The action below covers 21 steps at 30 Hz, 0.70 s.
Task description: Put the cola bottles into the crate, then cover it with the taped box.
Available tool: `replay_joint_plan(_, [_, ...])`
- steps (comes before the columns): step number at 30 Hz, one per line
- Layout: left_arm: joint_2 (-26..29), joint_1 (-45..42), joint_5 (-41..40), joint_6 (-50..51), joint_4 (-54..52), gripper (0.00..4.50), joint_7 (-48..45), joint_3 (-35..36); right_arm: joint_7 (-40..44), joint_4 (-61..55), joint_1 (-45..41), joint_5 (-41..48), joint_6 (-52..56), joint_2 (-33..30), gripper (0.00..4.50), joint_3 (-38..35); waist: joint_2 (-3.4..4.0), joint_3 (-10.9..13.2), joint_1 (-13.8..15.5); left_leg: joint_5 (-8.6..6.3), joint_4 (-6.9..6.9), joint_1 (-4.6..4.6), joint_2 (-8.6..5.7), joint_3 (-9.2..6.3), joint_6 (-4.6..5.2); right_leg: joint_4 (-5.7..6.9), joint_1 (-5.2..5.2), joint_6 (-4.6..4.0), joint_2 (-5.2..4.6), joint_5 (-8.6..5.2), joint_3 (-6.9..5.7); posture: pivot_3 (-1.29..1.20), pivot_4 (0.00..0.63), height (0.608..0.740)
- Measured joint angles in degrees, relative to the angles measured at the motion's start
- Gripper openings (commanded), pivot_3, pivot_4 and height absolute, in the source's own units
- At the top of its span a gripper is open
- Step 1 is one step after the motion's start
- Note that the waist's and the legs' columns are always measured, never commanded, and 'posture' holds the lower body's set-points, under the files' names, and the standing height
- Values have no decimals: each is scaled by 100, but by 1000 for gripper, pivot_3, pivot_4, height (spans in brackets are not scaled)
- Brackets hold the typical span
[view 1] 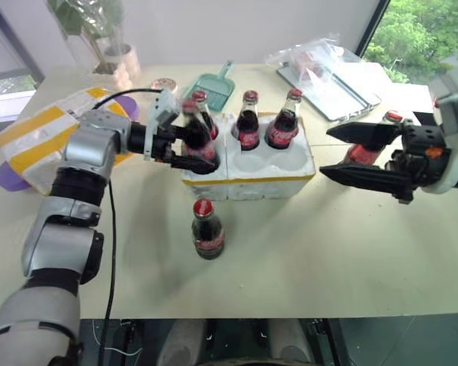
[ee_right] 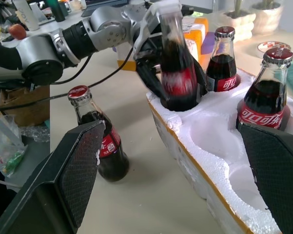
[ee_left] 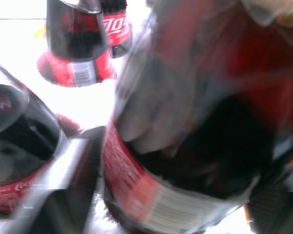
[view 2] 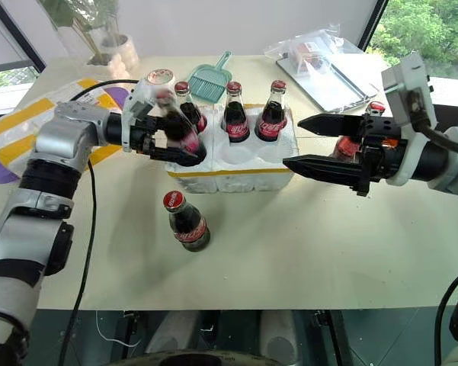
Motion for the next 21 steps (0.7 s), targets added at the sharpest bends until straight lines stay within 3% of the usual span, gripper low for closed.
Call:
replay_joint_plan(8, [202, 313, -277, 498, -703, 4433, 276, 517, 131, 0, -22, -458, -473, 34, 4500, 521, 0, 0, -9, 0, 0, -1, 0, -1, 0, 1, -2, 0, 3, 0, -1, 0, 150, 738])
replay_joint_plan(15, [1892, 1054, -1661, 2294, -2928, 4433, -66, 1659, 561, -218, -15, -796, -944, 137, 4500, 1079, 1, -2, -132, -1, -3, 9, 3, -4, 0, -1, 8, 0, 1, -1, 0, 0, 150, 738])
replay_joint_plan(17, [2517, 1788, -2070, 2749, -3686, 4433, -336, 1883, 763, -377, 174, -1114, -1248, 243, 4500, 1480, 2, -3, -157, -1, -5, 14, 3, -3, 1, -2, 11, 0, 2, -2, 2, 0, 150, 738])
replay_joint_plan(21, [3133, 3210, -2372, 2904, -4821, 4433, -551, 2199, 1008, -391, 283, -1730, -1711, 657, 4500, 2295, 0, -4, -122, 2, -2, 18, 4, -7, -4, -2, 17, -2, 0, -2, 8, 0, 150, 738])
